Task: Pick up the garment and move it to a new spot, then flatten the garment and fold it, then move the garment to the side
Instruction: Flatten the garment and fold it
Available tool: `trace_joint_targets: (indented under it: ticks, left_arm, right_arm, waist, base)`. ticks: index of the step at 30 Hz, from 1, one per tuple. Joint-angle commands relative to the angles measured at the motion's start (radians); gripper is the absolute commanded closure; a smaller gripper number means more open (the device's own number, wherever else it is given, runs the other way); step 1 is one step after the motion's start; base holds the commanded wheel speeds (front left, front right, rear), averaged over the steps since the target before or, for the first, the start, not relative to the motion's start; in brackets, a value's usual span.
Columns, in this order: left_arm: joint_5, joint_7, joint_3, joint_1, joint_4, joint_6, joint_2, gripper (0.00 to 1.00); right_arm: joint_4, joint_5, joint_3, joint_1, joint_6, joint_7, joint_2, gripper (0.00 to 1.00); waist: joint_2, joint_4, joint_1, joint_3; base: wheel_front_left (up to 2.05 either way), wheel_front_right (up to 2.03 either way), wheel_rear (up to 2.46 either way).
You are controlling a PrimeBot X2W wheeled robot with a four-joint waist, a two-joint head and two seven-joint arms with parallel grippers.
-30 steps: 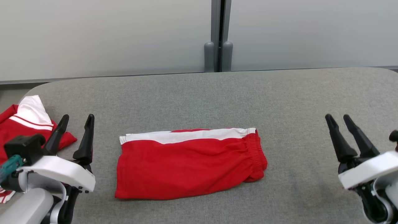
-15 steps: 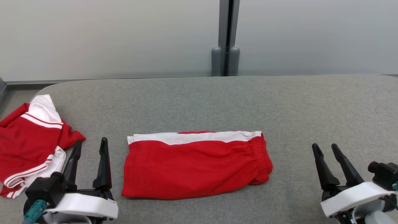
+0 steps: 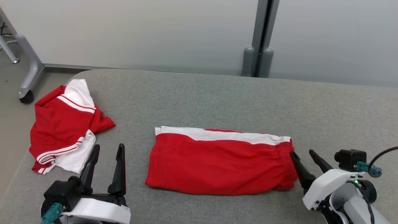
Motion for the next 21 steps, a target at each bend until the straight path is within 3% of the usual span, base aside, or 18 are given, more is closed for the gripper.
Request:
trace_joint_targets:
  ticks: [1,15,21]
  left_arm:
    - [0.009,0.0,0.005,-0.013,0.003,-0.006,-0.002,0.0]
    - [0.058,0.0,0.039,-0.031,0.044,-0.057,-0.045,0.0]
    - [0.071,0.0,0.049,-0.043,0.056,-0.067,-0.054,0.0]
  right_arm:
    - [0.015,-0.005,-0.003,-0.01,0.0,0.005,0.002,0.0]
    - [0.29,0.017,-0.038,-0.093,0.0,0.052,0.045,0.0]
    - [0.327,0.124,-0.031,-0.085,0.0,0.164,0.085,0.0]
  waist:
    - [0.0,0.019,0.0,0.004]
    - [0.0,0.071,0.0,0.043]
    - [0.0,0.08,0.0,0.061]
  base:
    - [0.0,0.0,0.0]
    - [0.0,0.0,0.0]
    - [0.0,0.0,0.0]
